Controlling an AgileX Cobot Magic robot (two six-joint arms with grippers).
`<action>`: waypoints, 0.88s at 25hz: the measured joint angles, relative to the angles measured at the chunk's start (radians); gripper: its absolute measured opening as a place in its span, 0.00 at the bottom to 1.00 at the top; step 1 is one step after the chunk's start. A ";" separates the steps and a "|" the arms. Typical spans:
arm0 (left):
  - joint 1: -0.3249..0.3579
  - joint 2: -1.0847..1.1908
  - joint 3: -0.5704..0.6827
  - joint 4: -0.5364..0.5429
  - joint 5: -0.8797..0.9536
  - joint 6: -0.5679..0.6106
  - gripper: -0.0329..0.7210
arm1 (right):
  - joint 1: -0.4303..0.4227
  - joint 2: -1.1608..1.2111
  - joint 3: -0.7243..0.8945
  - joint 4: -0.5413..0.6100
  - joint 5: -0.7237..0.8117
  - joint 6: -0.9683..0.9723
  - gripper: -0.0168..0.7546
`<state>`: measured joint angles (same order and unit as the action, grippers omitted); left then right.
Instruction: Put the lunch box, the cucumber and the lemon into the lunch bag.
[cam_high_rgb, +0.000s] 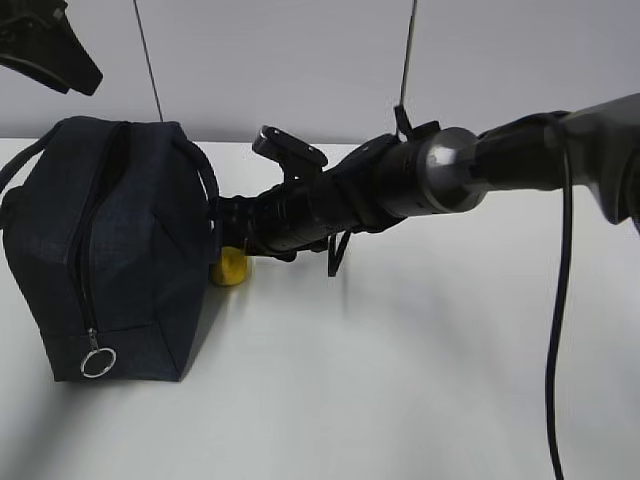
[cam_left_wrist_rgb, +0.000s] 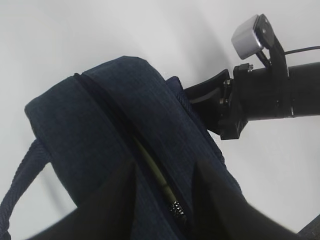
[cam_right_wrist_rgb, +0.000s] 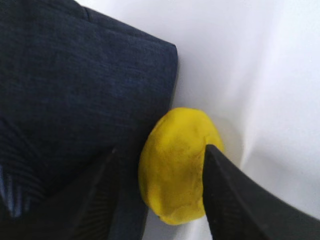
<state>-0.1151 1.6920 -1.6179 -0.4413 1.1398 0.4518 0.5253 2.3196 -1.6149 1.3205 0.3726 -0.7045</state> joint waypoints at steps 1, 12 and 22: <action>0.000 0.000 0.000 0.000 0.000 0.000 0.38 | 0.001 0.010 -0.001 0.000 0.004 0.000 0.54; 0.000 0.000 0.000 0.000 0.000 0.000 0.38 | 0.004 0.073 -0.057 0.022 0.040 0.000 0.54; 0.000 0.000 0.000 0.000 0.000 0.000 0.38 | 0.004 0.088 -0.066 0.069 0.061 0.002 0.42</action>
<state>-0.1151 1.6920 -1.6179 -0.4413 1.1398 0.4518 0.5298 2.4077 -1.6811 1.3891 0.4338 -0.7028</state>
